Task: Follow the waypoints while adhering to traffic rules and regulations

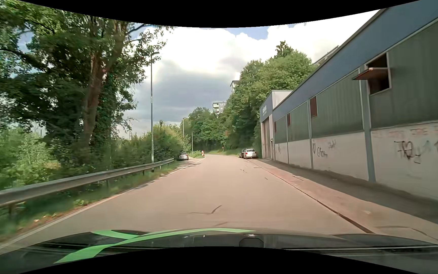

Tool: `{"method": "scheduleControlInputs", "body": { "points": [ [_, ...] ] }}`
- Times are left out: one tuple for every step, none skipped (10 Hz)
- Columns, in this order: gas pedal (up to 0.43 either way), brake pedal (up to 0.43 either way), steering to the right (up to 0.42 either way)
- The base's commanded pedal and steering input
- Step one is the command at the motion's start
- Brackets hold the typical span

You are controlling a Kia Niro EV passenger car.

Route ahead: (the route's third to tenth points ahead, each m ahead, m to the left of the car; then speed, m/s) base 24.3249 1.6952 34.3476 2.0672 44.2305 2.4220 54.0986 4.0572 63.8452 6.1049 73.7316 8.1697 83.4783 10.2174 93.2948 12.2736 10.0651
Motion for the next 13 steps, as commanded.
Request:
{"method": "scheduleControlInputs", "body": {
  "points": [
    [0.13,0.0,0.003],
    [0.13,0.0,0.002],
    [0.13,0.0,0.001],
    [0.13,0.0,-0.001],
    [0.13,0.0,-0.003],
    [0.13,0.0,-0.006],
    [0.13,0.0,-0.007],
    [0.13,0.0,-0.008],
    [0.13,0.0,-0.008],
    [0.13,0.0,-0.01],
    [0.13,0.0,-0.014],
    [0.13,0.0,-0.016],
    [0.13,0.0,-0.017]
  ]
}}
